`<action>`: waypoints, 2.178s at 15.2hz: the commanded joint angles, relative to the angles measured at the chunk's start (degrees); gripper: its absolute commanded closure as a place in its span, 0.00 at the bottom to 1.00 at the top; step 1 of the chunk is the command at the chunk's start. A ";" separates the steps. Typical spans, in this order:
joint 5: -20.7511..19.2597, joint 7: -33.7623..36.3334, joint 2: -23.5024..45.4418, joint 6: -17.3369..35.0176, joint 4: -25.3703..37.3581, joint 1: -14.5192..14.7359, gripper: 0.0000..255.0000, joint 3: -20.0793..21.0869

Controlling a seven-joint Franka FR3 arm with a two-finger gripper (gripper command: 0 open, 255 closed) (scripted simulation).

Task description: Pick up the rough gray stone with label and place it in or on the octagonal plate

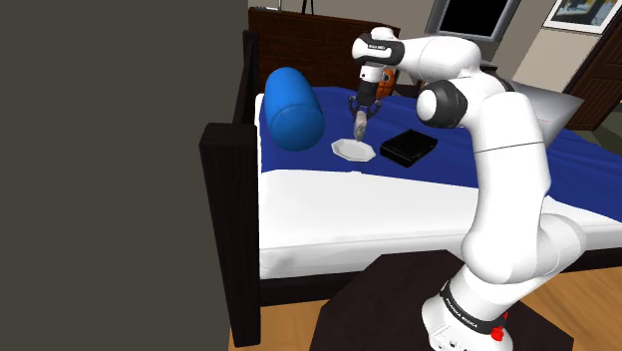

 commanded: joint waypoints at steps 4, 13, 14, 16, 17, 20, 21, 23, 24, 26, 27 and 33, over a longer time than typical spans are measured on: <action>0.04 -0.38 -0.29 3.94 -4.19 0.27 1.00 -0.01; 0.23 -0.94 0.31 10.08 -9.78 0.57 1.00 0.06; 0.23 -0.94 0.33 10.07 -9.75 0.57 1.00 0.06; 0.23 -0.94 0.33 10.06 -9.74 0.56 1.00 0.06; 0.23 -0.94 0.33 10.06 -9.74 0.56 1.00 0.06; 0.23 -0.94 0.33 10.06 -9.74 0.56 1.00 0.06; 0.23 -0.94 0.33 10.06 -9.74 0.56 1.00 0.06; 0.23 -0.93 0.32 10.06 -9.75 0.57 0.00 0.06; 0.23 -0.93 0.31 10.07 -9.76 0.58 0.00 0.06; 0.23 -0.93 0.30 10.07 -9.77 0.58 0.00 0.06; 0.23 -0.94 0.33 10.06 -9.74 0.56 0.00 0.06; 0.13 -0.46 1.62 1.95 -0.30 -0.28 0.00 0.04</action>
